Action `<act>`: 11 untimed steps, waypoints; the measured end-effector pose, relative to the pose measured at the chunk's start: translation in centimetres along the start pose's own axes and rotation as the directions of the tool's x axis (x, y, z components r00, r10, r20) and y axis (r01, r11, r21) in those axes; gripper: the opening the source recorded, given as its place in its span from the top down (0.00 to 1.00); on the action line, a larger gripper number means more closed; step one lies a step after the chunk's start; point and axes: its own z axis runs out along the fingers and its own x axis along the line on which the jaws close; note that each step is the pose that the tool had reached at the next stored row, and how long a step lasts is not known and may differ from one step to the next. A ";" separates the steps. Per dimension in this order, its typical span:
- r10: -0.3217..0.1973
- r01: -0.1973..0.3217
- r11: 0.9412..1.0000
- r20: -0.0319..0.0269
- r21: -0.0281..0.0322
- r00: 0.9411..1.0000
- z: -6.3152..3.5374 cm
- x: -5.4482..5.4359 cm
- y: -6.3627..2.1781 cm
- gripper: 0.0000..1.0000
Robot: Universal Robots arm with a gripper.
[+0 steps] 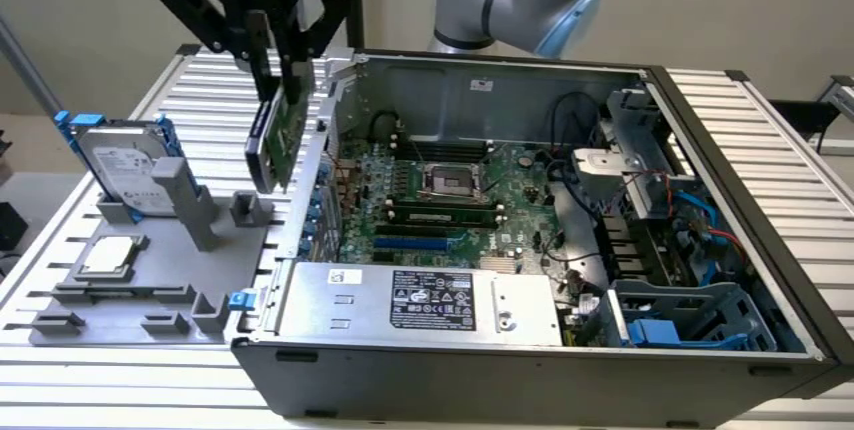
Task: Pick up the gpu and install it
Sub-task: 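Pick up the gpu and move the gpu toward the slot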
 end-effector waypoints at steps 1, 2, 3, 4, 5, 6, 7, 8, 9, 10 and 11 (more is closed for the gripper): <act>0.000 0.000 1.000 -0.002 0.000 1.000 -0.02 -0.5 0.01 0.74; 0.000 0.000 1.000 -0.004 0.000 1.000 -0.01 -0.9 0.02 0.74; 0.000 0.000 1.000 -0.005 0.000 1.000 -0.01 -1.4 0.02 0.74; 0.000 0.000 1.000 -0.007 0.001 1.000 -0.02 -1.8 0.03 0.74; 0.000 0.000 1.000 -0.009 0.002 1.000 -0.01 -2.3 0.04 0.74; 0.000 0.000 1.000 -0.010 0.003 1.000 -0.01 -2.7 0.04 0.74; 0.000 0.000 1.000 -0.012 0.006 1.000 -0.01 -3.2 0.05 0.74; 0.000 0.000 1.000 -0.013 0.009 1.000 0.00 -3.6 0.06 0.74; 0.000 0.000 1.000 -0.013 0.014 1.000 0.03 -4.1 0.06 0.74; 0.000 0.000 1.000 -0.013 0.020 1.000 0.06 -4.5 0.07 0.74; 0.001 0.000 1.000 -0.014 0.025 1.000 0.10 -5.0 0.08 0.74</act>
